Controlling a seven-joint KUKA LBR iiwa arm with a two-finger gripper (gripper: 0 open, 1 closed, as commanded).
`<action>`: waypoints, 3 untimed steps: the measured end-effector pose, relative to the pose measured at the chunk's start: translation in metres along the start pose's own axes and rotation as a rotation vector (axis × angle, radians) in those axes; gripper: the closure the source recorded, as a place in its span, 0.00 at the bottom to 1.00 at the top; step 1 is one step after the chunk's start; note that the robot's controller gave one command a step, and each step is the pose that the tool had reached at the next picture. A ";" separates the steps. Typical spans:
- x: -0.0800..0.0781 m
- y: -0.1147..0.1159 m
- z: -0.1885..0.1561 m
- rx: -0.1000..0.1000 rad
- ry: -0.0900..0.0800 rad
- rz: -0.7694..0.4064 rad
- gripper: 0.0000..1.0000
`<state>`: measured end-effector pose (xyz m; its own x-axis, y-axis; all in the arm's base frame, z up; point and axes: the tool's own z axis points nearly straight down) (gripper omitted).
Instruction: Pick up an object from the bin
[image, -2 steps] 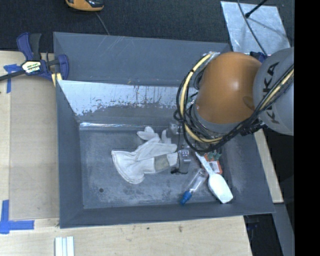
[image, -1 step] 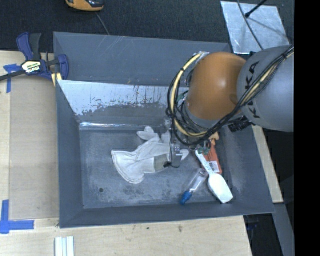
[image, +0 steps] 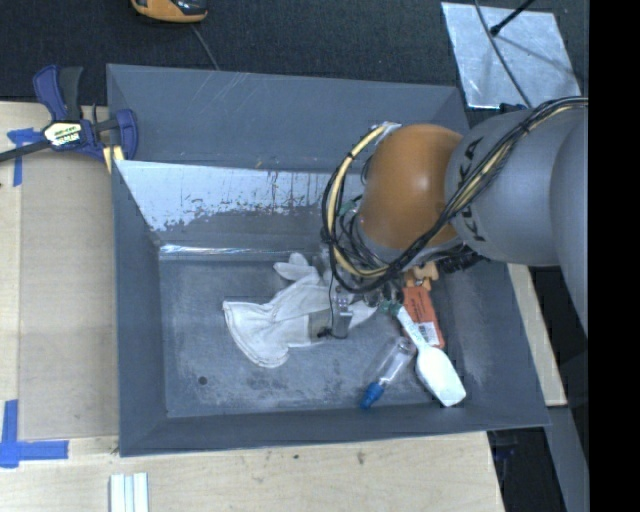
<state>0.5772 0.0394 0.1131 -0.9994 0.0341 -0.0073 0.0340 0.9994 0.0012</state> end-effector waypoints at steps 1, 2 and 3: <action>-0.004 -0.001 0.015 0.001 0.002 0.003 0.00; -0.043 0.067 0.031 0.000 0.006 -0.130 1.00; -0.043 0.067 0.031 -0.001 0.006 -0.129 1.00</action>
Offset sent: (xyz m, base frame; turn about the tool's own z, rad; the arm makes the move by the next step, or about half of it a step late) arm 0.0453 0.0656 -0.0314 -0.1295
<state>0.6231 0.1052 0.0821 -0.9955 -0.0950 -0.0012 -0.0950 0.9955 0.0012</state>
